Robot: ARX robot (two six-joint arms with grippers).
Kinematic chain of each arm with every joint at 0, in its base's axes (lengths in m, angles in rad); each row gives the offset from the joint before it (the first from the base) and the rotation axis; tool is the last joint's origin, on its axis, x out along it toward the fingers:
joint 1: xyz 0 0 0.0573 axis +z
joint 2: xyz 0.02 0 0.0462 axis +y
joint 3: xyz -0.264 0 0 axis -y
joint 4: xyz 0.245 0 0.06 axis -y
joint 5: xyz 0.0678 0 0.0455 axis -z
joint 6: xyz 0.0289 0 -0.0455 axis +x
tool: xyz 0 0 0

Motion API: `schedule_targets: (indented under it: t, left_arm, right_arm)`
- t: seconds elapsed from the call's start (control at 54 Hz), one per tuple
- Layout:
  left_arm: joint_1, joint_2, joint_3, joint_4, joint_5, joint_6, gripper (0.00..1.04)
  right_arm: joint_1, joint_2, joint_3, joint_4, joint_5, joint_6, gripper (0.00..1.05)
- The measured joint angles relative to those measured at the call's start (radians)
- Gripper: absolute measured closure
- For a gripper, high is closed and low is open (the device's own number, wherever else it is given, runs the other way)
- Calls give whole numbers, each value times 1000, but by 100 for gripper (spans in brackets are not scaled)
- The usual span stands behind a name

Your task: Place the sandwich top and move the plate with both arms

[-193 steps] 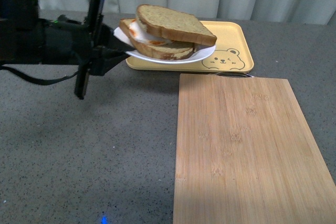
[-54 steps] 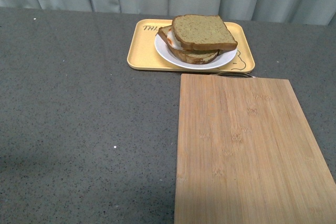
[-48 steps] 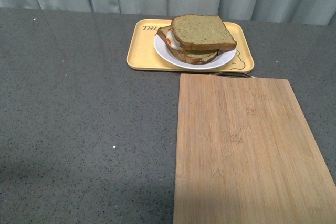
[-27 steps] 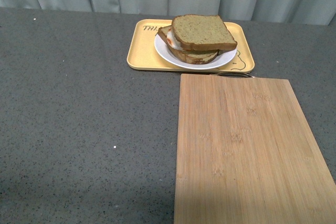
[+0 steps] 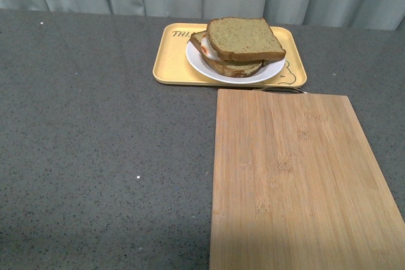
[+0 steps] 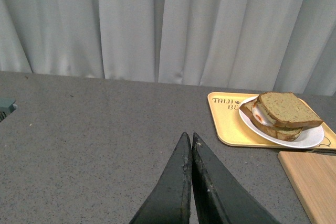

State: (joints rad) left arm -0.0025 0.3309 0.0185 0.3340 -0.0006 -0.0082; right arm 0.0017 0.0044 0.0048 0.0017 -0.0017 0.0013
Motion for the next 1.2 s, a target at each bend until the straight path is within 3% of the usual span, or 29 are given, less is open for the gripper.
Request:
schedule_targets:
  t: [0.481, 0.556, 0.704, 1.204]
  left_arm:
    - [0, -159, 0, -159, 0, 0, 101]
    - [0, -285, 0, -318, 1, 0, 101]
    - [0, -325, 0, -332, 1, 0, 101]
    - [0, -326, 0, -332, 1, 0, 16]
  right_arm:
    - [0, 0, 0, 0, 0, 0, 9]
    - [0, 0, 0, 0, 0, 0, 9]
    - [0, 0, 0, 0, 0, 0, 9]
    - [0, 0, 0, 0, 0, 0, 9]
